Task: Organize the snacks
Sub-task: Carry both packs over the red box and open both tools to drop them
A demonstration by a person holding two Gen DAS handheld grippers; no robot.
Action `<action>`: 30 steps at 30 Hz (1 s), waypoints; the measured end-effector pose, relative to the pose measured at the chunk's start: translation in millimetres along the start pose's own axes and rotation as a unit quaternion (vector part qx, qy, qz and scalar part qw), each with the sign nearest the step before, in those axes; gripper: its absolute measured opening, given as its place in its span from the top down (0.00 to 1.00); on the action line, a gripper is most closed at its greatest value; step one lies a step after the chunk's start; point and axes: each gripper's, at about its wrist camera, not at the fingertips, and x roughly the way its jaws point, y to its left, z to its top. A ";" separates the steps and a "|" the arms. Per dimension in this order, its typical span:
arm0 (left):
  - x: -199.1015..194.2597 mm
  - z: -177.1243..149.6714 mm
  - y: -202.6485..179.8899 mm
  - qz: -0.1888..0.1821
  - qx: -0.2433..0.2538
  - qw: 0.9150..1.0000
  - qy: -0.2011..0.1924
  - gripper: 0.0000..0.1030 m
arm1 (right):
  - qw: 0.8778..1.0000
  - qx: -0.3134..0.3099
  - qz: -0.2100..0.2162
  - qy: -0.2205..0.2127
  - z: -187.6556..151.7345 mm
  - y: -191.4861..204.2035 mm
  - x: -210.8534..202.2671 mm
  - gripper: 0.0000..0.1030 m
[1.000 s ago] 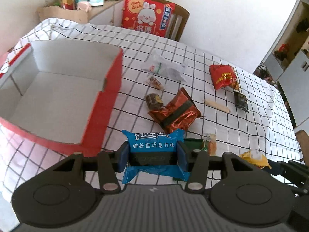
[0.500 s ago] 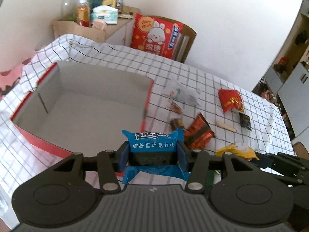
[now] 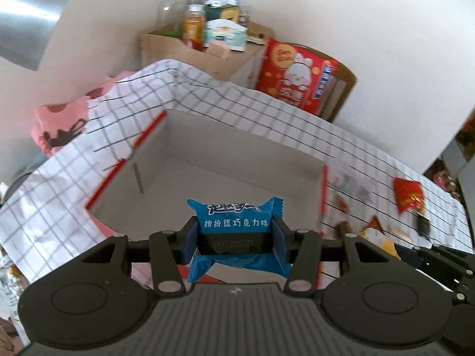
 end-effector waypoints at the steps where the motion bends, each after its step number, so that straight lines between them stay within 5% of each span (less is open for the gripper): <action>1: 2.9 2.9 5.1 0.003 -0.003 1.000 0.001 0.51 | 1.000 -0.002 0.003 0.002 2.9 2.5 5.5 0.69; 15: 57.2 20.5 30.3 0.053 0.019 0.998 0.024 0.51 | 0.998 -0.039 0.008 0.055 14.1 28.2 84.9 0.69; 30: 94.2 7.8 23.4 0.060 0.043 0.995 0.063 0.50 | 0.994 -0.056 0.005 0.093 6.2 32.9 112.1 0.64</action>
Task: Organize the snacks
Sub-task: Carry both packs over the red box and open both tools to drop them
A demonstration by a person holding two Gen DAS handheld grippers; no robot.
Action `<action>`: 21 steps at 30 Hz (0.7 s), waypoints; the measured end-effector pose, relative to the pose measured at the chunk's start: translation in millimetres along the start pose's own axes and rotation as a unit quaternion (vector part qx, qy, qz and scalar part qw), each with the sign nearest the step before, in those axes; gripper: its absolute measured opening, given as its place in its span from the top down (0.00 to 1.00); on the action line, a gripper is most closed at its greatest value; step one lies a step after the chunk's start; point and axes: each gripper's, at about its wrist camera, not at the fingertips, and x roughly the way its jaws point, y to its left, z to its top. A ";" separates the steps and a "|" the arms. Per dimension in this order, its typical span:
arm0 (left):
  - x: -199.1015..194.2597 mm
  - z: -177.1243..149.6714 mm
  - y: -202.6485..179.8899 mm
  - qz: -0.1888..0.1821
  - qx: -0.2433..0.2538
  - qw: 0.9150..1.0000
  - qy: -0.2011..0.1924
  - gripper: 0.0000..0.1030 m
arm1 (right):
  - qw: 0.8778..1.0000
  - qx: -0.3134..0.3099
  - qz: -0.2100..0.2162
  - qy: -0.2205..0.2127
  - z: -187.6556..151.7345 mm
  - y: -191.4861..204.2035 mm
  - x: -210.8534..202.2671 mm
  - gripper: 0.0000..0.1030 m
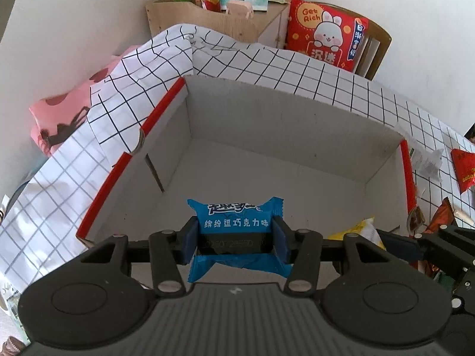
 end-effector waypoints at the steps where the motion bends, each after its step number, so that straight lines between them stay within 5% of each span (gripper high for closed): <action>1: 0.3 -0.9 0.0 -0.001 0.000 1.000 0.001 0.50 | 1.000 0.001 0.001 0.002 -0.4 -0.4 0.3 0.63; 21: -25.8 -9.2 5.2 -0.021 -0.014 0.999 -0.031 0.33 | 1.000 0.018 0.004 -0.023 -7.0 -6.2 -28.8 0.30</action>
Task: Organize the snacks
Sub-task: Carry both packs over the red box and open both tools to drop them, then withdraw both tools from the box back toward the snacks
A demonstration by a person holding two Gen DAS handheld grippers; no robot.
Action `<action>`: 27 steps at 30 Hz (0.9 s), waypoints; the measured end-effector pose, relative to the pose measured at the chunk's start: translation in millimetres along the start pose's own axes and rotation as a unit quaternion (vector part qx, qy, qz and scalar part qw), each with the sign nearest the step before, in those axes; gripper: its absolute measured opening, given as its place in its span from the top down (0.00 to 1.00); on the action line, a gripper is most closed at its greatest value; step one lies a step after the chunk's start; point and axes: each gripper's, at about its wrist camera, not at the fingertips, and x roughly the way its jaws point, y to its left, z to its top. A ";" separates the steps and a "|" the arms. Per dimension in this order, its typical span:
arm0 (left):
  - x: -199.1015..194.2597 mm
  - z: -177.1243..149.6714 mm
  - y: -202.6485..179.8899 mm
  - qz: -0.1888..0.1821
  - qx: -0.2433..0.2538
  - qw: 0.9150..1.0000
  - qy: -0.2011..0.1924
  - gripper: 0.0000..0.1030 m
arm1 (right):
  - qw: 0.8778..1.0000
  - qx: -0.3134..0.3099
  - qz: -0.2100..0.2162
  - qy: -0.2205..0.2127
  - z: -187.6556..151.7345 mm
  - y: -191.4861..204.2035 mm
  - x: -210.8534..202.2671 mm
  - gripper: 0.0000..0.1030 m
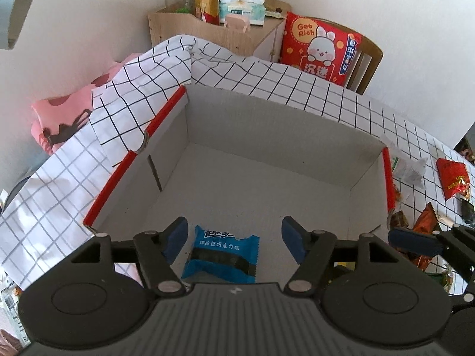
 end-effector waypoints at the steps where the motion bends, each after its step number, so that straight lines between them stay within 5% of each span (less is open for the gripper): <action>1: -2.5 -0.4 0.1 -0.001 0.000 1.000 -0.004 0.33 | 1.000 0.001 -0.001 -0.004 -0.5 -0.6 -3.4 0.26; 10: -28.6 -2.5 -4.9 -0.004 -0.002 1.000 -0.028 0.33 | 0.999 0.012 0.002 -0.040 -2.2 -7.1 -38.8 0.11; 27: -82.6 -22.4 -48.9 -0.027 0.033 0.996 -0.075 0.28 | 0.995 0.054 -0.004 -0.085 -32.9 -49.3 -114.9 0.02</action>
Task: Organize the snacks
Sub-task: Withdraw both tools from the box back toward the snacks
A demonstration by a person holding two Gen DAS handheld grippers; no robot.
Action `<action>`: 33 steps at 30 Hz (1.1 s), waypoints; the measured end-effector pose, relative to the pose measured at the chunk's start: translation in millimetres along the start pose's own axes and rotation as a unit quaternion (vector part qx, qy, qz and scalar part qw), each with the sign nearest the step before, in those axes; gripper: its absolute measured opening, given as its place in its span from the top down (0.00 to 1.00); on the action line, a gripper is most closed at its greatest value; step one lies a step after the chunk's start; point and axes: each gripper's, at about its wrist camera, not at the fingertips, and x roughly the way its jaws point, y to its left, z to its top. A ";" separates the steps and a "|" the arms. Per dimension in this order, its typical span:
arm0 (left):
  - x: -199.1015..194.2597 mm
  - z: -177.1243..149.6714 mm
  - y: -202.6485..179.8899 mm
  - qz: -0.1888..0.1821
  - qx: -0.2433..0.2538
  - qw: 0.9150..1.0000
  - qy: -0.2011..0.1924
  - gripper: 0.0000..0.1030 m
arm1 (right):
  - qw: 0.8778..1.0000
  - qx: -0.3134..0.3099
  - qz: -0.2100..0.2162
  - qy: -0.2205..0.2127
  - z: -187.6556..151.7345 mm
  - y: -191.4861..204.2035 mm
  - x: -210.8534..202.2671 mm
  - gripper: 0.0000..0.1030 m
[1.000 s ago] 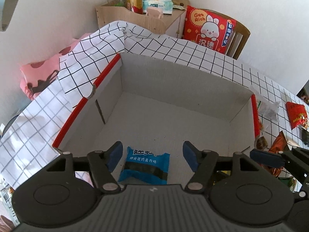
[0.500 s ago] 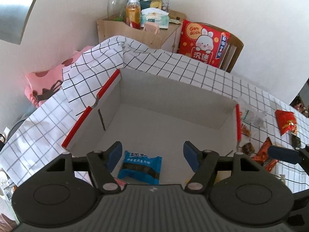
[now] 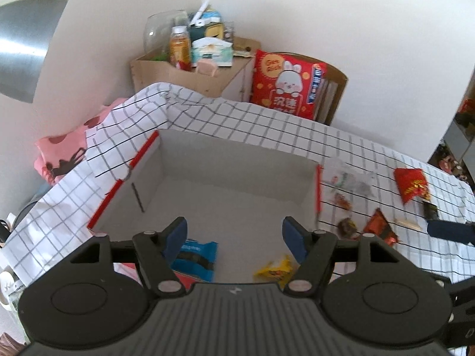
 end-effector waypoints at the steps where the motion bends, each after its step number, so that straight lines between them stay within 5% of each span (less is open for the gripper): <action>1: -3.0 -2.6 -5.7 -0.004 0.003 1.000 -0.002 0.26 | 1.000 0.002 -0.004 -0.002 -1.8 -2.7 -3.8 0.02; 12: -14.3 -26.1 -67.9 -0.084 0.042 0.996 0.000 0.17 | 0.998 0.045 -0.034 -0.013 -40.2 -46.3 -40.7 0.00; 18: 3.7 -41.7 -99.0 -0.115 0.043 0.992 0.020 0.03 | 0.996 0.063 -0.064 -0.017 -72.8 -74.3 -50.8 0.00; 33: 52.6 -81.5 -158.7 -0.132 0.079 0.985 0.076 0.03 | 0.981 0.116 -0.150 0.035 -119.7 -159.8 -43.1 0.01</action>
